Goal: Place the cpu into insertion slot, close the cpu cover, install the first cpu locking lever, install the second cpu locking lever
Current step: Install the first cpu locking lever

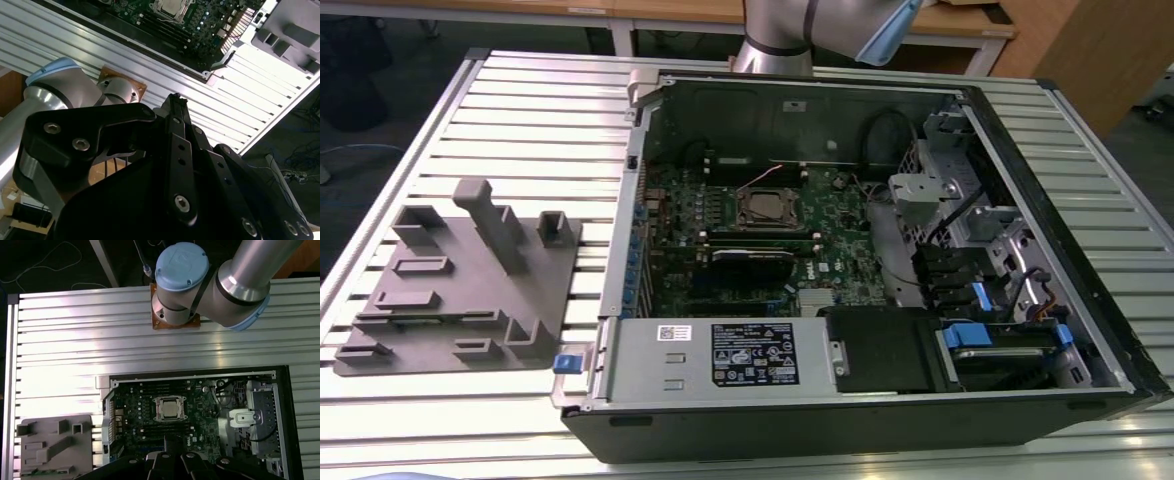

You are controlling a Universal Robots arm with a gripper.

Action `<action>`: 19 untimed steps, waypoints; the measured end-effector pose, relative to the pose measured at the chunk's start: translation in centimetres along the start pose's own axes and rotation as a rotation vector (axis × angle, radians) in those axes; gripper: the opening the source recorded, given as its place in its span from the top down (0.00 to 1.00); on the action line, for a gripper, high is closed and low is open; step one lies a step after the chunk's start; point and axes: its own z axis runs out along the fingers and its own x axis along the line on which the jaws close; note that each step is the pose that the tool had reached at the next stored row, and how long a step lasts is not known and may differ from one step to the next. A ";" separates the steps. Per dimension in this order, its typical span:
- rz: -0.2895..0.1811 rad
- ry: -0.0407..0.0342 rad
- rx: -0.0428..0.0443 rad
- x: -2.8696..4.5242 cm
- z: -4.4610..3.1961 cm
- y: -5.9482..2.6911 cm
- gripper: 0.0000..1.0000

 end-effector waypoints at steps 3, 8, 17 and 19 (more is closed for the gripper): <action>0.000 0.0000 0.0000 0.00 0.09 0.00 0.89; 0.000 0.0000 0.0000 0.00 0.95 -0.17 0.89; 0.000 0.0000 -0.0001 0.00 2.55 -0.64 0.89; 0.000 0.0000 0.0000 0.01 2.90 -0.73 0.89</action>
